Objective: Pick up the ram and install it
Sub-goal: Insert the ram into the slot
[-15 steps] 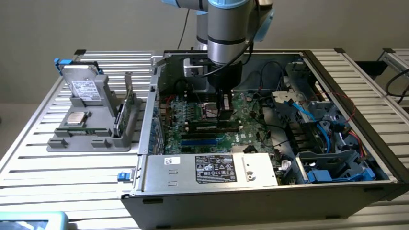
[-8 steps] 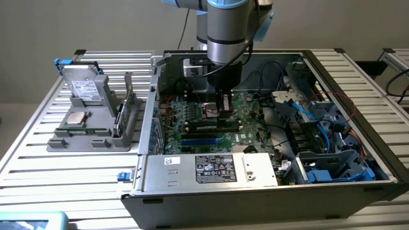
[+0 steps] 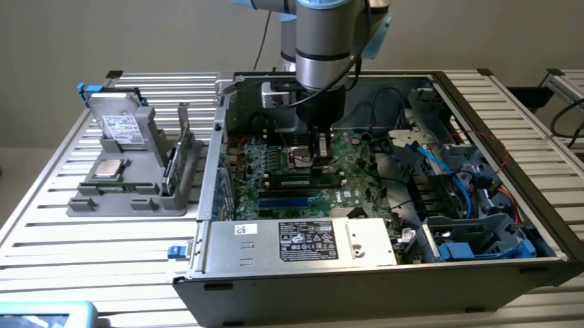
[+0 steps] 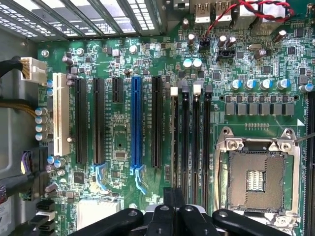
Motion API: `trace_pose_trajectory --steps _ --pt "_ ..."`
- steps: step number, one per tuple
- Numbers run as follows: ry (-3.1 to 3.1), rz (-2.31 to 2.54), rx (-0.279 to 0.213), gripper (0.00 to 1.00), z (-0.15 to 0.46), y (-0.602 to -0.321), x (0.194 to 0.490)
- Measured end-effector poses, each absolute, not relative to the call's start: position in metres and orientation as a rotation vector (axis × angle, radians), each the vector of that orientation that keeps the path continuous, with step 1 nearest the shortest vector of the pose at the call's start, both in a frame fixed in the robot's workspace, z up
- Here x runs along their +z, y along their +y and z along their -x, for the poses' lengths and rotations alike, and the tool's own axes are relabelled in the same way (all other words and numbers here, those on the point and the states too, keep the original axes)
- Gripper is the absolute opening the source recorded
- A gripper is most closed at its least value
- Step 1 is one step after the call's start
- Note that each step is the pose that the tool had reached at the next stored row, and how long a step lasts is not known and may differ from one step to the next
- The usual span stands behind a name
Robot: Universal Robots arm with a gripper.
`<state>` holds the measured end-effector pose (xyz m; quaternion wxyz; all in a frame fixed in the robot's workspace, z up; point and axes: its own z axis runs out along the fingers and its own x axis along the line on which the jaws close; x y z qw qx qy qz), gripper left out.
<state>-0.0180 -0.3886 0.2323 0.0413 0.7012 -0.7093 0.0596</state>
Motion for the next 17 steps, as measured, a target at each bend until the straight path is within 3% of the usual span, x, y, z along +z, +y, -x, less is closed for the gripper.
trace_pose_trajectory --steps 6,17 --pt "-2.165 -2.141 0.187 0.11 0.014 -0.389 0.241" --pt "-2.143 -2.126 0.149 0.11 -0.008 -0.393 0.258"
